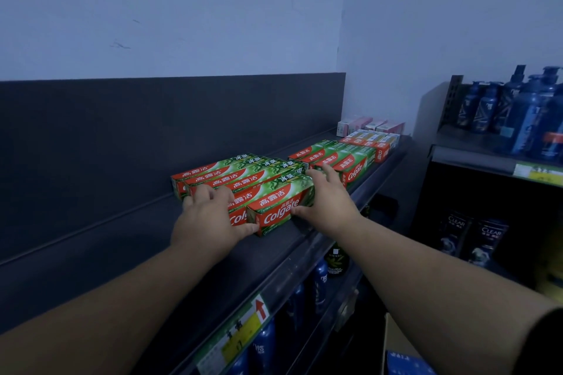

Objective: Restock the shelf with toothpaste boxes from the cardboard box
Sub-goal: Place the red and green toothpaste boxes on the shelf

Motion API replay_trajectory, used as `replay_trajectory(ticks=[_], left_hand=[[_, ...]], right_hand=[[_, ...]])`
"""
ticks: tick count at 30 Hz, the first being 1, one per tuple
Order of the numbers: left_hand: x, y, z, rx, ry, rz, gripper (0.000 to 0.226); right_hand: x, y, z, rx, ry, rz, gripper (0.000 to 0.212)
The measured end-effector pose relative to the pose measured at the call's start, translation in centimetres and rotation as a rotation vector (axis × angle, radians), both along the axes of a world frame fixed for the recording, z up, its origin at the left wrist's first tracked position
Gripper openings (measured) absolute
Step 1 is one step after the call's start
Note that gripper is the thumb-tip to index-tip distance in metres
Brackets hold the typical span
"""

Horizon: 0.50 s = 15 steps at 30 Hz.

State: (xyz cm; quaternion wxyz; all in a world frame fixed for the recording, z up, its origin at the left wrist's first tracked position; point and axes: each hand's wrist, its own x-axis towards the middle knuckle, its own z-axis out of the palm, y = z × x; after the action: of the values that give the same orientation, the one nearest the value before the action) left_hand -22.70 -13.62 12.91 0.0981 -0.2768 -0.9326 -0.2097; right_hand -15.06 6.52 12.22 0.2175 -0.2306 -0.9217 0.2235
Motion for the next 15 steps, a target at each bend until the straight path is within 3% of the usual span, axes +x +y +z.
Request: replay_trajectory(ticks=[5, 9, 15], left_hand=[[0.6, 0.1, 0.3, -0.002, 0.065, -0.008, 0.082], [3.4, 1.9, 0.9, 0.041, 0.204, -0.144, 0.078], [9.9, 6.8, -0.1, 0.035, 0.177, -0.326, 0.072]], right_hand=[[1.6, 0.6, -0.2, 0.033, 0.037, -0.014, 0.086], [4.5, 1.4, -0.6, 0.043, 0.016, -0.043, 0.082], [11.5, 4.3, -2.2, 0.015, -0.017, -0.102, 0.077]])
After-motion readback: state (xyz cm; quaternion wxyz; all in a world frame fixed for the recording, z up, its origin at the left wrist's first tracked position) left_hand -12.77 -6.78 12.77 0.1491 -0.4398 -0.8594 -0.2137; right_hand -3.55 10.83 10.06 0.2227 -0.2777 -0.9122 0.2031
